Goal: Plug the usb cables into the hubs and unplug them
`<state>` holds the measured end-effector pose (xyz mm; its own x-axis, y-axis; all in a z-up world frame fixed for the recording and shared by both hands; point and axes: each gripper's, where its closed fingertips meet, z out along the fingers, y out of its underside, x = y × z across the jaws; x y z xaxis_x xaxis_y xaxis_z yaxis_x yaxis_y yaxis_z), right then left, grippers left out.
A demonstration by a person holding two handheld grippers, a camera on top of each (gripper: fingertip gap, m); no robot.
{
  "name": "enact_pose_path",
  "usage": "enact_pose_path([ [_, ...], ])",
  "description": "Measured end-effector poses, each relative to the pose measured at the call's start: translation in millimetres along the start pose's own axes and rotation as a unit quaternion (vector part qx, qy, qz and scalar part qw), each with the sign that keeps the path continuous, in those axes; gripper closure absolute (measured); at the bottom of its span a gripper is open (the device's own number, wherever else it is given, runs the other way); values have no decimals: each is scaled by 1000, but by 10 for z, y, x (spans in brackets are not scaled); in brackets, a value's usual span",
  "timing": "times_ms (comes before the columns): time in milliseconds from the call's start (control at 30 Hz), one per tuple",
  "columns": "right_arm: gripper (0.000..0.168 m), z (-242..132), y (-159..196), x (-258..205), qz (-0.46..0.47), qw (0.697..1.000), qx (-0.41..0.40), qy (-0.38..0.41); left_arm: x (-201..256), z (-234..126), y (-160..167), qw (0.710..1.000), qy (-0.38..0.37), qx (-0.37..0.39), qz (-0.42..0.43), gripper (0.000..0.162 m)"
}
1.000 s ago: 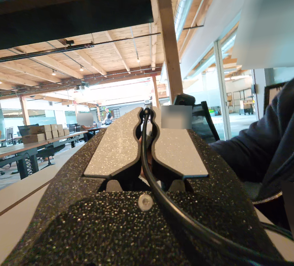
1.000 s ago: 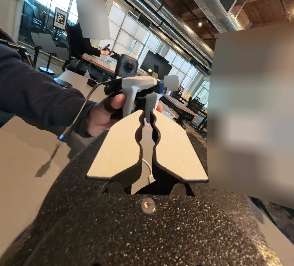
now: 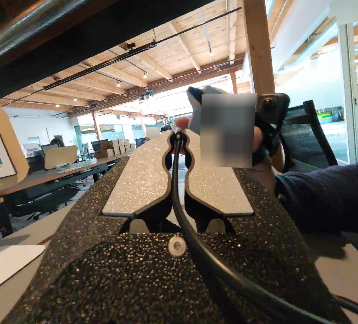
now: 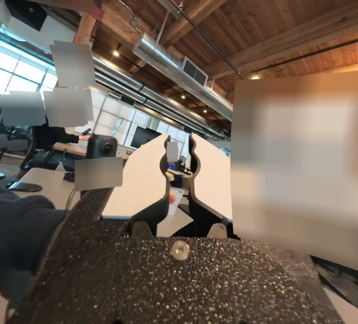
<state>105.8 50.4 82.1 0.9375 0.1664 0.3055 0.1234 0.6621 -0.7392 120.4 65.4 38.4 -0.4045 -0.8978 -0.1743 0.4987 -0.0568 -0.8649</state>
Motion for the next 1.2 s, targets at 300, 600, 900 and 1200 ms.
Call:
enact_pose_path([
  [300, 156, -156, 169, 6, 134, 973, -109, -154, 191, -91, -237, 995, 97, 35, -4, 155],
  [600, 155, -252, 310, -228, 91, 957, -162, -221, 260, -139, -157, 988, 151, -8, -13, 155],
  [900, 163, -267, 478, -270, 41, 951, -214, -219, 231, -165, 32, 982, 169, -81, -22, 149],
  [1200, 164, -314, 550, -254, 43, 941, -248, -226, 183, -197, 154, 975, 150, -143, 81, 151],
])
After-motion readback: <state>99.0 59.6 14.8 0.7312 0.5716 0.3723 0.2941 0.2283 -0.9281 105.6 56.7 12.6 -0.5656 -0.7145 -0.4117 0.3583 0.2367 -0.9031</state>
